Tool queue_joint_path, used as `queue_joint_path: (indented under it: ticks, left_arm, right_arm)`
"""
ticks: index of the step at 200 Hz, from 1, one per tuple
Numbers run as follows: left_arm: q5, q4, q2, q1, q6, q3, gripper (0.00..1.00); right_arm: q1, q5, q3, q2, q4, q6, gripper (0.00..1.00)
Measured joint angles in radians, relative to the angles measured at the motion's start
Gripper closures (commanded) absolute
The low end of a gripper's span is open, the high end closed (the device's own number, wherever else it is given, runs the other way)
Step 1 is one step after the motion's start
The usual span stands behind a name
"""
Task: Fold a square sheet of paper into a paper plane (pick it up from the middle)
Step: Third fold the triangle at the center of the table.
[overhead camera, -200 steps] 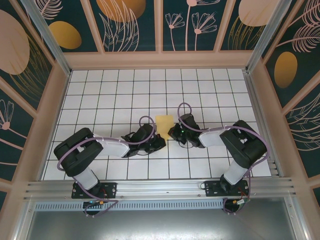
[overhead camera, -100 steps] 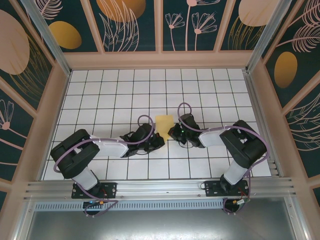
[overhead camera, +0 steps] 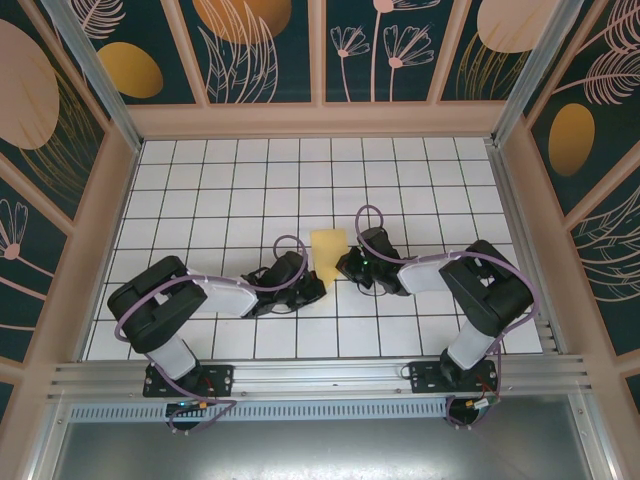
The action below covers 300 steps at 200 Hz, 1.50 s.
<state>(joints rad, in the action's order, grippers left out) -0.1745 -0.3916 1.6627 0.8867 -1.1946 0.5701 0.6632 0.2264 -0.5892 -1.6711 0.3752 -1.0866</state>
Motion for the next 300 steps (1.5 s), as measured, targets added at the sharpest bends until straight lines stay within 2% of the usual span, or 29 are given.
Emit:
queue_joint_path:
  ticks: [58,130,192,238,300]
  left_arm:
    - [0.006,-0.073,-0.017,0.0,-0.023,-0.059,1.0]
    - [0.007,-0.069,-0.024,0.0,-0.023,-0.063,1.0]
    - [0.007,-0.068,-0.024,0.0,-0.022,-0.062,1.0]
    - [0.011,-0.023,-0.03,0.0,-0.012,-0.04,1.0]
    - [0.06,0.071,-0.046,0.0,0.027,0.018,1.0]
  right_arm:
    - [-0.012,0.029,0.0,0.0,0.002,0.035,1.0]
    - [-0.029,0.175,-0.058,0.079,-0.06,0.348,0.98]
    - [0.024,0.246,-0.052,0.042,-0.066,0.383,0.99]
    - [0.024,0.247,-0.085,-0.045,-0.11,0.401,0.99]
    - [0.024,0.248,-0.092,-0.053,-0.119,0.401,0.99]
